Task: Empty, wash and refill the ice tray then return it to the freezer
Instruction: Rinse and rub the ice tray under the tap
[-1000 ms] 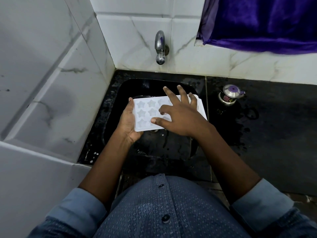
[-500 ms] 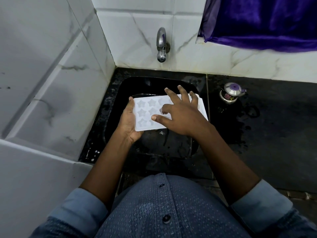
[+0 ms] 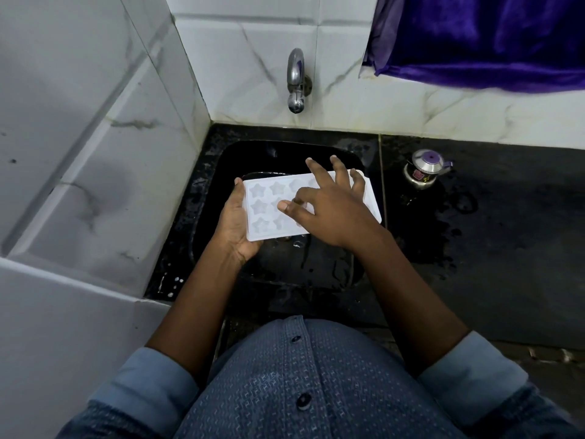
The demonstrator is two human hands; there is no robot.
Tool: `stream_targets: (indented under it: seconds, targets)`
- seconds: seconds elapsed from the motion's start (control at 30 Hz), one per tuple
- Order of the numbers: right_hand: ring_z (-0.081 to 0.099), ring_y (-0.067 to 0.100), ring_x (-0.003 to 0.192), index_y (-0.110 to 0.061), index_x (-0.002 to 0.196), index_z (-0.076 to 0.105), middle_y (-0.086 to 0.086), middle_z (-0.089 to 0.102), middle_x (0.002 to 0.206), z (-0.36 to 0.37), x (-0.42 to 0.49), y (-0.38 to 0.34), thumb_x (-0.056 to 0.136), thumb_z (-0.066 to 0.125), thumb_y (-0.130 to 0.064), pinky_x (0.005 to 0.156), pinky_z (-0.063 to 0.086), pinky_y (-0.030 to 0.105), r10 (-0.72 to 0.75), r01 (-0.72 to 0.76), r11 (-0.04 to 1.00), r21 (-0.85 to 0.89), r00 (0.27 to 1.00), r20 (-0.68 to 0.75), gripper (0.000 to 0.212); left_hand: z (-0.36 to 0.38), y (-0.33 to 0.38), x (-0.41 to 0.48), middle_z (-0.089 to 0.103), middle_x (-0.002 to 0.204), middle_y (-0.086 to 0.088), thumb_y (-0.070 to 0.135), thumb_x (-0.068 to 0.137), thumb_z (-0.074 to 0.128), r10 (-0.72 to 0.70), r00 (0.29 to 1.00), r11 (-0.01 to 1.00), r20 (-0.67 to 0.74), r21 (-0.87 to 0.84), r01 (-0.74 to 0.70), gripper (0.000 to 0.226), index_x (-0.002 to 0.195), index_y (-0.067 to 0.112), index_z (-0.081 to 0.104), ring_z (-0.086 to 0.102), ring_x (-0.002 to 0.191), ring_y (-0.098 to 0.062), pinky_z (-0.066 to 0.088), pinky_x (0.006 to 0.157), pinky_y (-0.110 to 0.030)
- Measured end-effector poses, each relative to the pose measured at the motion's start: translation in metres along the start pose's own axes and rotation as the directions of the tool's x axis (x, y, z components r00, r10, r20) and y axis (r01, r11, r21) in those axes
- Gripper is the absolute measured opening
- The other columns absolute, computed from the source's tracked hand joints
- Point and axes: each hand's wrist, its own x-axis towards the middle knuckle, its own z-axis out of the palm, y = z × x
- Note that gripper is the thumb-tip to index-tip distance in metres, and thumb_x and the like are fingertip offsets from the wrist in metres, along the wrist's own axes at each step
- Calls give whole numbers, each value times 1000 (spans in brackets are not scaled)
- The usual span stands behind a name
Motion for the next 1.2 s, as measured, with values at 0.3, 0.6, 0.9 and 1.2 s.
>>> stream_targets:
  seconds: [0.3,0.6,0.9,1.2]
  targets:
    - [-12,29,160,-38,111,78,-3,11,176,-1,-5,-4,94,28,-85,124,-6,59,8,-8,1000,-11,1000,0,70,-1,-2,-4,72,129,-23,70,106,28,-4,1000,1000,-8,15,4,78,136,8,64,75,109,-37,65,80,-48]
    - [-12,29,160,-36,106,79,-3,10,176,3,-7,-4,97,29,-82,123,-9,60,1,-1,1000,1,1000,-17,68,-1,-2,-3,73,127,-21,70,106,28,-8,1000,1000,-16,10,8,78,139,8,63,75,111,-37,65,79,-48]
    - [-12,28,161,-33,100,80,-4,11,176,3,-5,-2,97,32,-81,123,-11,58,-26,27,999,23,999,-25,69,-1,-2,-3,72,130,-22,70,105,28,-10,1000,1000,-12,14,10,78,140,9,62,73,115,-38,64,84,-49]
    - [-12,26,160,-35,97,78,-5,11,176,2,-2,1,96,32,-83,124,-12,57,-38,39,998,46,999,-24,66,1,-1,-3,73,128,-22,70,105,28,-9,1000,1000,-17,17,10,78,136,9,64,75,111,-37,65,81,-49]
